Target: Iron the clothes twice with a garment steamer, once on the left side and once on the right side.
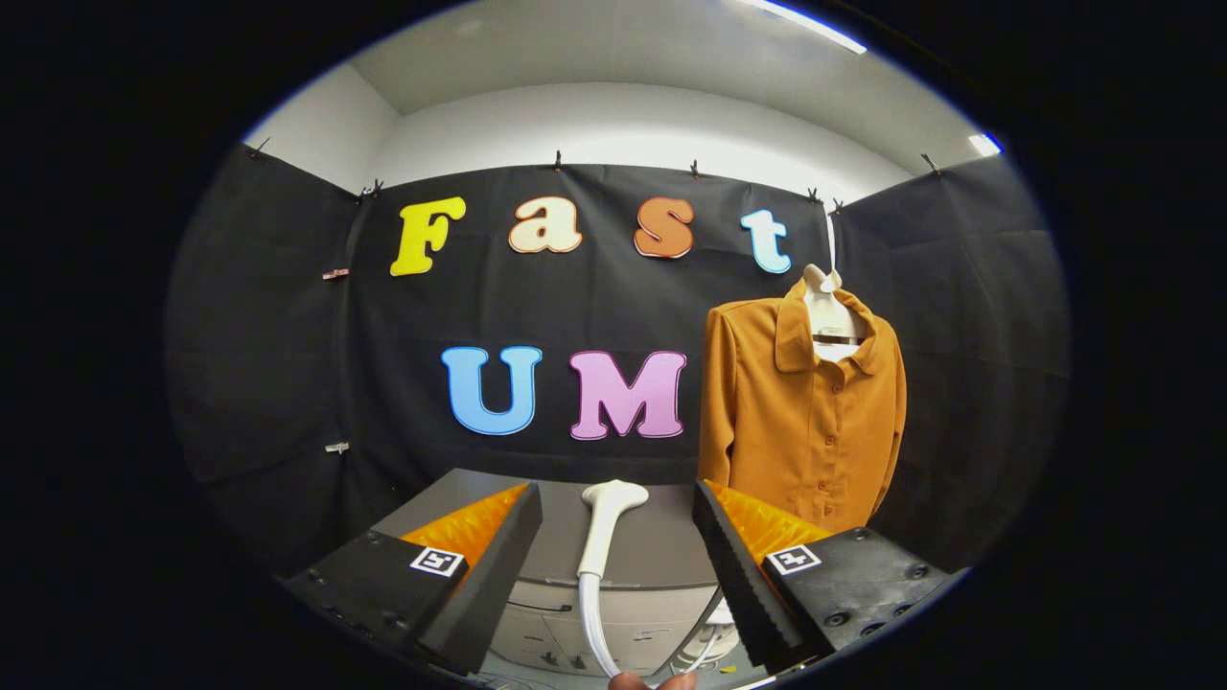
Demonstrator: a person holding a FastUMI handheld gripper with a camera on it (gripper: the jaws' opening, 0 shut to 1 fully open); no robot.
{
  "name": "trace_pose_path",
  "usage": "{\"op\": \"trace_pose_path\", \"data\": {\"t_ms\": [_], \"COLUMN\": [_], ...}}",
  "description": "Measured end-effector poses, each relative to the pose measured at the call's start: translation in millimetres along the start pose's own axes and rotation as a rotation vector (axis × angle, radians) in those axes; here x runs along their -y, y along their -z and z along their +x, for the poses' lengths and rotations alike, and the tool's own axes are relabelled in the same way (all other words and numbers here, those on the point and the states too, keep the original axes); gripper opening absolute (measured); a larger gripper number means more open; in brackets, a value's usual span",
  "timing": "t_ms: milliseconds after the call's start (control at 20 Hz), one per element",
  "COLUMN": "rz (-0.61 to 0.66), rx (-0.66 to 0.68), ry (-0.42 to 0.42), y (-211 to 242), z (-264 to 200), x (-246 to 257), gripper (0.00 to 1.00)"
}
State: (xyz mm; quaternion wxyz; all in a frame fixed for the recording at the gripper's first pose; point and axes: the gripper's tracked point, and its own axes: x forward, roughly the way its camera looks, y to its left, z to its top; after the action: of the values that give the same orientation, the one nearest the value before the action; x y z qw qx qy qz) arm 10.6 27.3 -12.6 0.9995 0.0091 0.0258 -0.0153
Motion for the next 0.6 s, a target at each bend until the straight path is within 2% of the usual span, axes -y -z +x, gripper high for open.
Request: {"op": "trace_pose_path", "data": {"t_ms": [200, 350, 600], "rz": [-0.013, 0.003, 0.037], "rx": [-0.103, -0.235, -0.458], "ry": [-0.022, -0.042, -0.004], "y": [25.4, 67.7, 135.1], "z": [26.6, 57.7, 116.9], "x": [-10.5, -19.3, -20.9], "gripper": [0.99, 0.99, 0.99]}}
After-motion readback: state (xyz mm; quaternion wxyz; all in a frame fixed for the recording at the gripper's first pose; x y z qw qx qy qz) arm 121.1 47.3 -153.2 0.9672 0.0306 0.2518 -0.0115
